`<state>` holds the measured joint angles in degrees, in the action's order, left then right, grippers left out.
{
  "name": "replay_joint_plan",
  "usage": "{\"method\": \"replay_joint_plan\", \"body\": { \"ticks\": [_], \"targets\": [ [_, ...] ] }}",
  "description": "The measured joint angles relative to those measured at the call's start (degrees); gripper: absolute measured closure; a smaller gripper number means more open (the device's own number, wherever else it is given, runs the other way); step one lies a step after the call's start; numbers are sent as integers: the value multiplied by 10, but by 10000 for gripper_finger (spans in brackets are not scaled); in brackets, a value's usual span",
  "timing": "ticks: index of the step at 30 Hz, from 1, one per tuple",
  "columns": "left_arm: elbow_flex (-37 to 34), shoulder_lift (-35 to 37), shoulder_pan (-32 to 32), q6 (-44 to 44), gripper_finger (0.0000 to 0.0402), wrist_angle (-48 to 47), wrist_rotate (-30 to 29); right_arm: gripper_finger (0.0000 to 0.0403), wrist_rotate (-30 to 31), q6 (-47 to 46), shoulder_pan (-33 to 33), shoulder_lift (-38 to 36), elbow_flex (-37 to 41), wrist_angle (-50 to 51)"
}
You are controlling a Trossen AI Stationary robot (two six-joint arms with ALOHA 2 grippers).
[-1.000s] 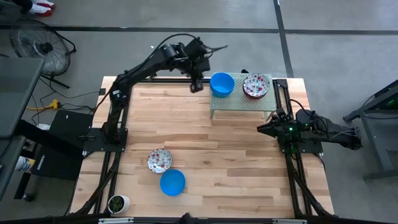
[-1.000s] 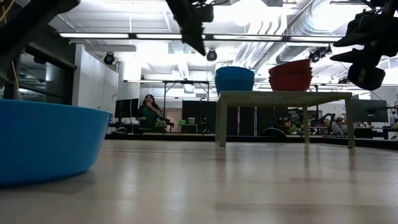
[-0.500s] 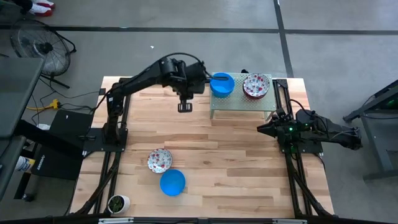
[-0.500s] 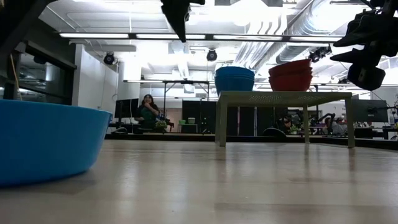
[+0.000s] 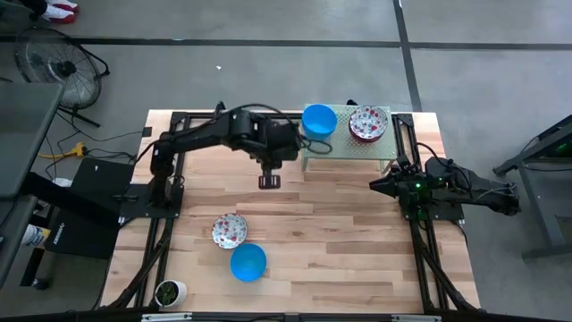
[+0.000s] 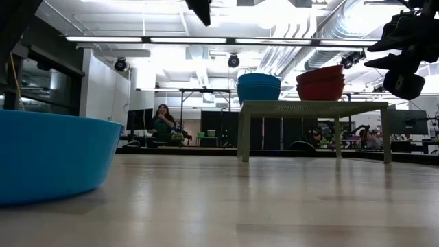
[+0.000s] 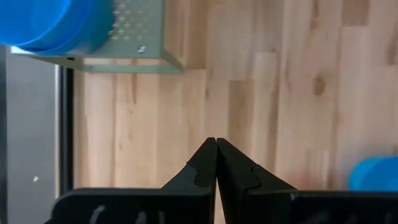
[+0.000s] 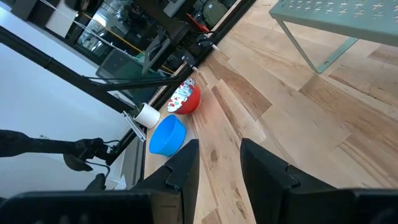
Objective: Pick & Place Mini bowls
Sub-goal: Stack the blue bowl on the blue bowls on the shelf
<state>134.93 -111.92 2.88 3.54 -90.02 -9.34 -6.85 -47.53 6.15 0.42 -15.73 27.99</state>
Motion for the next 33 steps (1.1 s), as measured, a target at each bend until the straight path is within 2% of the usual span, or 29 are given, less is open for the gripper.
{"method": "replay_joint_plan", "body": {
  "ticks": [6, 10, 16, 20, 26, 30, 33],
  "targets": [
    [-4, 0, -47, -47, 401, 1, -14, 298, 0, 0, 0, 0, 0, 0],
    [-47, 1, -74, -93, 401, 1, -13, 298, 0, 0, 0, 0, 0, 0],
    [-179, 56, -141, -209, 401, 14, -14, 298, 0, 0, 0, 0, 0, 0],
    [-295, 110, -177, -285, 401, 127, -13, 298, 0, 0, 0, 0, 0, 0],
    [-439, 196, -236, -474, 401, 205, -34, 298, 0, 0, 0, 2, 0, 0],
    [-480, 207, -280, -592, 401, 212, -42, 298, 0, 0, 0, 2, 0, 0],
    [-495, 207, -319, -641, 401, 203, -50, 298, 0, 0, 0, 3, 0, 0]
  ]
}}
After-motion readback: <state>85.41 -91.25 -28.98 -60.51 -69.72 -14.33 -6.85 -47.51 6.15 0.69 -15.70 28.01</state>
